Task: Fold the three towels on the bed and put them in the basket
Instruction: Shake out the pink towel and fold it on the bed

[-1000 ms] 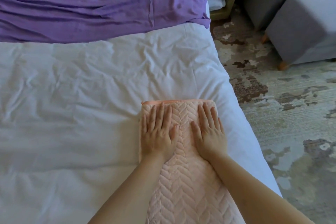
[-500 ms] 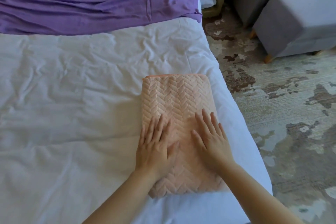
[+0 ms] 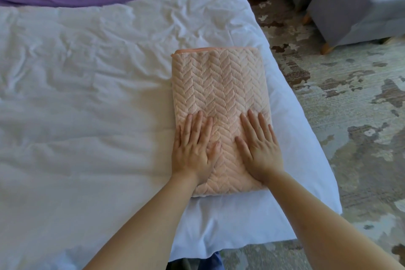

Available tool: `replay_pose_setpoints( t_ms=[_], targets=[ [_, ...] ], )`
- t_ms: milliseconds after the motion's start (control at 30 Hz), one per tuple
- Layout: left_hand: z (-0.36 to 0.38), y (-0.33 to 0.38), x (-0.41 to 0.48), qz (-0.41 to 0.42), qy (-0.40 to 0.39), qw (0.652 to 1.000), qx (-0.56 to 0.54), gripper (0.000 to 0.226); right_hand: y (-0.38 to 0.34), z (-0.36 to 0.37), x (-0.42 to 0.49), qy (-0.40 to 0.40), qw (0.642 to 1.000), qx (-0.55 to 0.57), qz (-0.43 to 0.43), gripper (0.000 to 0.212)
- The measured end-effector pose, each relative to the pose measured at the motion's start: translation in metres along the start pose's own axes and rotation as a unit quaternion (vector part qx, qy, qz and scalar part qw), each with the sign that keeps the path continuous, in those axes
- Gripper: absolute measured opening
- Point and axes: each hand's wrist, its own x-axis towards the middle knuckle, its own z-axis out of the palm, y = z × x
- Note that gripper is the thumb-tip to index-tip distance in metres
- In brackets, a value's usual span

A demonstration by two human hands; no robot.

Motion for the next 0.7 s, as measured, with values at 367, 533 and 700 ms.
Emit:
replay_pose_setpoints(
  t_ms=[367,533,700],
  targets=[
    [-0.019,0.005,-0.002,0.002,-0.034,0.999,-0.024,0.065,-0.003,-0.005,-0.002,0.003,1.000,0.007,0.003,0.057],
    [-0.076,-0.015,0.004,0.020,0.045,0.989,-0.140,0.049,-0.025,-0.053,0.002,0.025,0.995,0.090,0.040,0.058],
    [-0.122,-0.097,0.023,-0.053,0.122,0.985,-0.108,0.047,-0.069,-0.087,0.047,0.100,0.988,0.120,-0.003,0.039]
  ],
)
